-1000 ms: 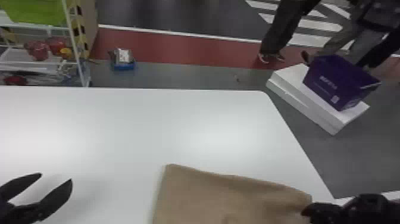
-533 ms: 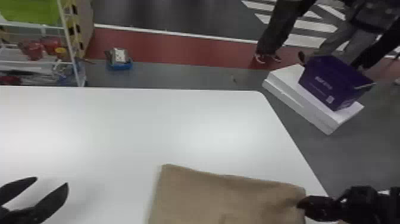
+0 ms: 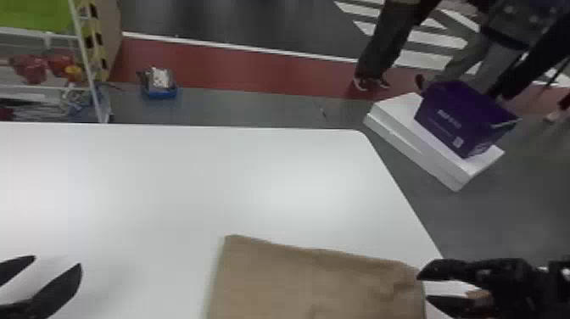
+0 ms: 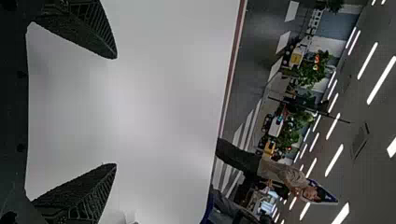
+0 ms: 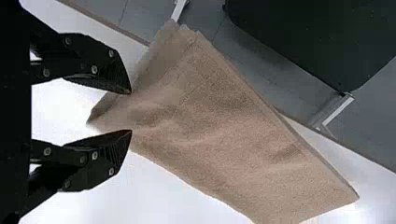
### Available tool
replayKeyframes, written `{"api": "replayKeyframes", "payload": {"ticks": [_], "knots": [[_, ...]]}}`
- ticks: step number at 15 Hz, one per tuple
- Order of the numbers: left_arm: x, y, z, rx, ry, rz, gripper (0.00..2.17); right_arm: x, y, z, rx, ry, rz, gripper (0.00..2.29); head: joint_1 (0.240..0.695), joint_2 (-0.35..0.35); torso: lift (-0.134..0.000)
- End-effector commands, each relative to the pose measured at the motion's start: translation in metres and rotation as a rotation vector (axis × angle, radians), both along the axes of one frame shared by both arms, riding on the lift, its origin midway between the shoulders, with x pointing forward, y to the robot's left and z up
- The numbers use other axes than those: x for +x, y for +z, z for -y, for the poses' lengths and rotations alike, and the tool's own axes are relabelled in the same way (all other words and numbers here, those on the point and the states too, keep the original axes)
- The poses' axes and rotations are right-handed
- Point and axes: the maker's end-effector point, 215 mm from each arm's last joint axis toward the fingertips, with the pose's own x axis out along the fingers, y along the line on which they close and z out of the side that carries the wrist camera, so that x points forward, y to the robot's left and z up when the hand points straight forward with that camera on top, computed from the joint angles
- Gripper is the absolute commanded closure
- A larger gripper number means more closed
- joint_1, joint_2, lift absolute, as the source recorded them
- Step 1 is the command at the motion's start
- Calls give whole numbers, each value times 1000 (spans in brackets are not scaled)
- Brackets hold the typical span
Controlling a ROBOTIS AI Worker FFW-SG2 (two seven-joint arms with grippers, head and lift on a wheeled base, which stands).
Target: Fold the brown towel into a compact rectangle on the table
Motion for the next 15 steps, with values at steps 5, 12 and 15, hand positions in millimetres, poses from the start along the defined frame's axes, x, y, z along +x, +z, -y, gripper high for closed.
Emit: {"api": "replayKeyframes", "payload": {"ticks": [5, 12, 15], "knots": [[0, 0, 0, -1, 6, 0, 53, -20, -2, 5, -84, 80, 2, 83, 695, -306, -134], [2, 1, 1, -1, 6, 3, 53, -3, 14, 8, -34, 22, 31, 87, 695, -323, -134], [4, 3, 7, -5, -4, 5, 53, 45, 52, 65, 392, -605, -67, 87, 695, -312, -134]]}}
